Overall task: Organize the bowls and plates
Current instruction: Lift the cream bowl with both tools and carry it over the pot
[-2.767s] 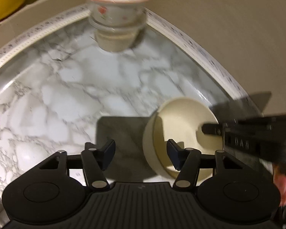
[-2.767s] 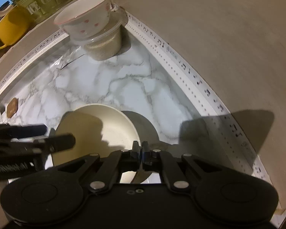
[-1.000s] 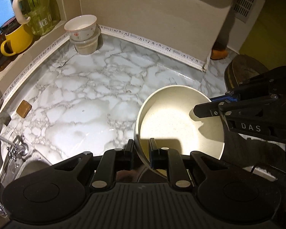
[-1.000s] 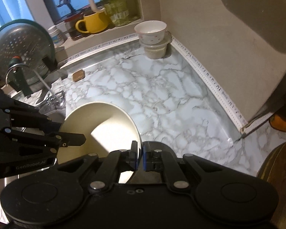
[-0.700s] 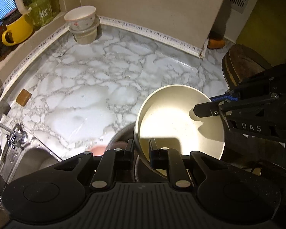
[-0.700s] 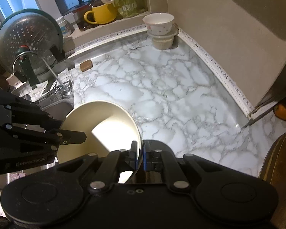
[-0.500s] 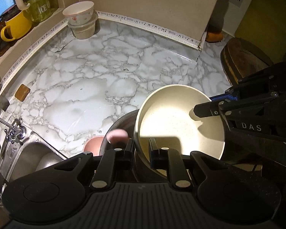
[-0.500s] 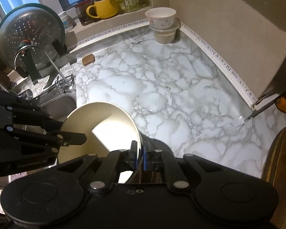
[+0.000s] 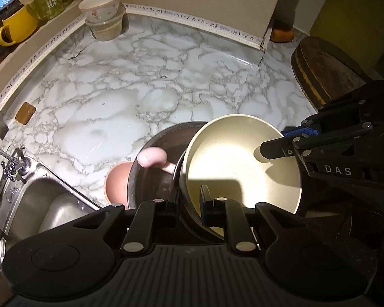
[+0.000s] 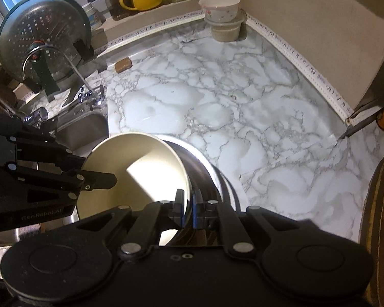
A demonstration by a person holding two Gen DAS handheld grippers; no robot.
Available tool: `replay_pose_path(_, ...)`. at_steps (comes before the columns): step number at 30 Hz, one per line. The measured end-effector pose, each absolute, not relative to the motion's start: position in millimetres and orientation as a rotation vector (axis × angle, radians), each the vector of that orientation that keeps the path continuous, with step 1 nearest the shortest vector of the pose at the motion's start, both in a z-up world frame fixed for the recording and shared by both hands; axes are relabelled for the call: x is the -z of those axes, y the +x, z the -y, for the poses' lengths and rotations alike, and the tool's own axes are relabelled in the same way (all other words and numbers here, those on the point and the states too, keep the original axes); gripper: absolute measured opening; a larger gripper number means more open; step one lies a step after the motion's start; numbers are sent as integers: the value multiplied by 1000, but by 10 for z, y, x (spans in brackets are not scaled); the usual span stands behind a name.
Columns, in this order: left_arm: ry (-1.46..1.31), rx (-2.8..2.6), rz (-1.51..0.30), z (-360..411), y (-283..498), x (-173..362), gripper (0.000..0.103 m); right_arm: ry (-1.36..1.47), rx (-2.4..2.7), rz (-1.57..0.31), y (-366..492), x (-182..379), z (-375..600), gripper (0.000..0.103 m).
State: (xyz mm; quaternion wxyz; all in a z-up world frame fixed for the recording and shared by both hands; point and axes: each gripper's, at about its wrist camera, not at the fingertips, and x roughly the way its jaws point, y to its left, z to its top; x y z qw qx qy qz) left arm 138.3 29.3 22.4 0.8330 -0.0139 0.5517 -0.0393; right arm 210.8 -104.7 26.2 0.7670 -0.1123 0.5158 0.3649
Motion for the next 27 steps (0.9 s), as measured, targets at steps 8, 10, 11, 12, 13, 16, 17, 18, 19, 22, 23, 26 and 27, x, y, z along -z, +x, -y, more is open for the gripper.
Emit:
replay_pose_path(8,-19,89,-1155,-282,1342,-149,14,-253,-788,-1127,2036,-179,1044,7)
replay_pose_path(10,-14,89,-1153,-281,1341,-148,14,-254,-785,-1127,2030,-170,1044,7)
replay_pose_path(11,-15,89,-1152,-283,1338,-144,14,-257,-785,-1124,2025,-165,1038,7)
replay_pose_path(12,-15,90,-1153,-285,1338,-144,14,-259,-784,-1123,2022,-159,1033,7)
replay_pose_path(13,-17,92,-1150,-287,1336,-143,14,-257,-784,-1124,2020,-151,1035,7)
replay_pose_path(16,-19,93,-1149,-290,1336,-135,14,-263,-783,-1126,2007,-124,1023,6)
replay_pose_path(17,-22,93,-1149,-294,1333,-133,15,-264,-783,-1128,2003,-115,1020,7)
replay_pose_path(18,-22,92,-1148,-294,1331,-135,15,-265,-783,-1125,1996,-110,1017,7)
replay_pose_path(19,-25,93,-1147,-289,1329,-132,15,-272,-784,-1119,1985,-112,1012,6)
replay_pose_path(22,-25,91,-1146,-292,1327,-130,15,-269,-782,-1119,1968,-113,1009,6)
replay_pose_path(23,-27,92,-1146,-293,1326,-129,15,-268,-782,-1121,1971,-112,1010,6)
replay_pose_path(26,-35,98,-1148,-297,1320,-132,15,-262,-782,-1125,1980,-106,1014,6)
replay_pose_path(27,-37,99,-1148,-292,1319,-134,15,-265,-784,-1124,1975,-103,1012,6)
